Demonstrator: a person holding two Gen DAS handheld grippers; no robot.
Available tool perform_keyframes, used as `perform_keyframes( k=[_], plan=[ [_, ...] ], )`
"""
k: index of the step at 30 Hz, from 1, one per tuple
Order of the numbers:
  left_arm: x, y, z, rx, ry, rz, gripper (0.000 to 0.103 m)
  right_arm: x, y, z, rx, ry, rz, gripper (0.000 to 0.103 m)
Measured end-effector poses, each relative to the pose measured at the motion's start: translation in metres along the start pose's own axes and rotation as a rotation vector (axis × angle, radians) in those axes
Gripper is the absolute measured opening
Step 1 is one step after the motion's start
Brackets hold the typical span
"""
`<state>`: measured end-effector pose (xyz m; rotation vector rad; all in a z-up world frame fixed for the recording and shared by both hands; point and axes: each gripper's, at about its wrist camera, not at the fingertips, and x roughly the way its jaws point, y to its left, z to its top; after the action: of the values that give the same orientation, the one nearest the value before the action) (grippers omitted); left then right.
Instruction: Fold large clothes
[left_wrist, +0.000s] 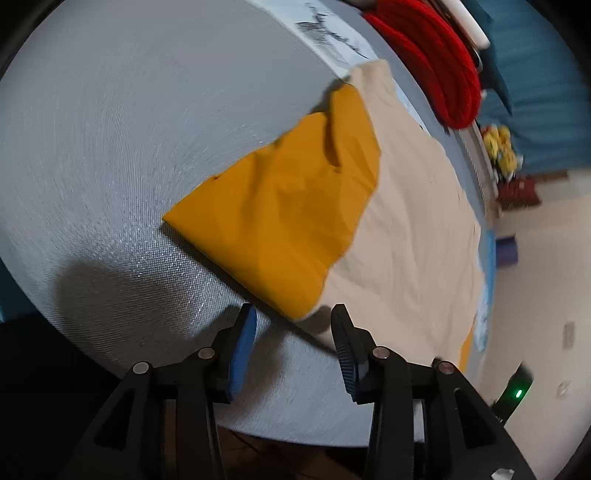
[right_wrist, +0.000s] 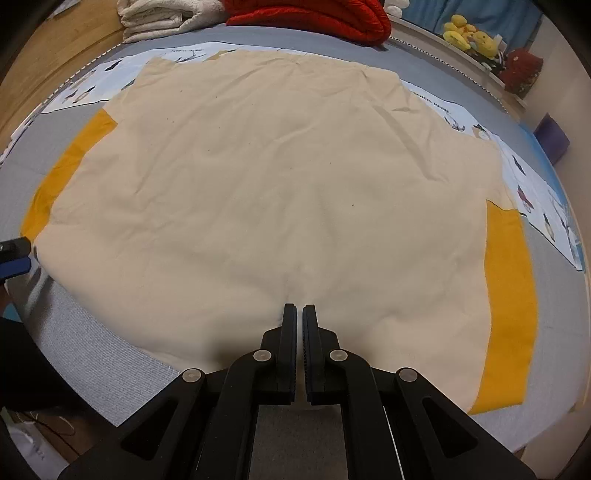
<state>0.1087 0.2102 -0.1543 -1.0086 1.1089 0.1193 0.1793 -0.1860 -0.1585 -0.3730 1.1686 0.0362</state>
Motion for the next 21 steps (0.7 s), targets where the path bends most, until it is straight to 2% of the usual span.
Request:
perform_keyframes(
  k=[3, 10, 18, 20, 21],
  plan=[
    [0.006, 0.011, 0.003, -0.063, -0.019, -0.037, 0.039, 0.001, -0.004, 0.000, 0.003, -0.002, 0.016, 0.004],
    [0.015, 0.020, 0.010, -0.156, -0.119, -0.127, 0.042, 0.009, -0.019, 0.001, 0.042, 0.021, 0.056, 0.004],
    [0.024, 0.013, 0.014, -0.168, -0.215, -0.142, 0.041, 0.012, -0.025, 0.001, 0.046, 0.017, 0.076, 0.004],
    [0.027, 0.005, 0.015, -0.154, -0.226, -0.124, 0.027, 0.012, -0.028, 0.001, 0.056, 0.015, 0.084, 0.004],
    [0.028, 0.001, 0.015, -0.145, -0.232, -0.117, 0.023, 0.012, -0.029, 0.001, 0.063, 0.015, 0.087, 0.004]
  ],
)
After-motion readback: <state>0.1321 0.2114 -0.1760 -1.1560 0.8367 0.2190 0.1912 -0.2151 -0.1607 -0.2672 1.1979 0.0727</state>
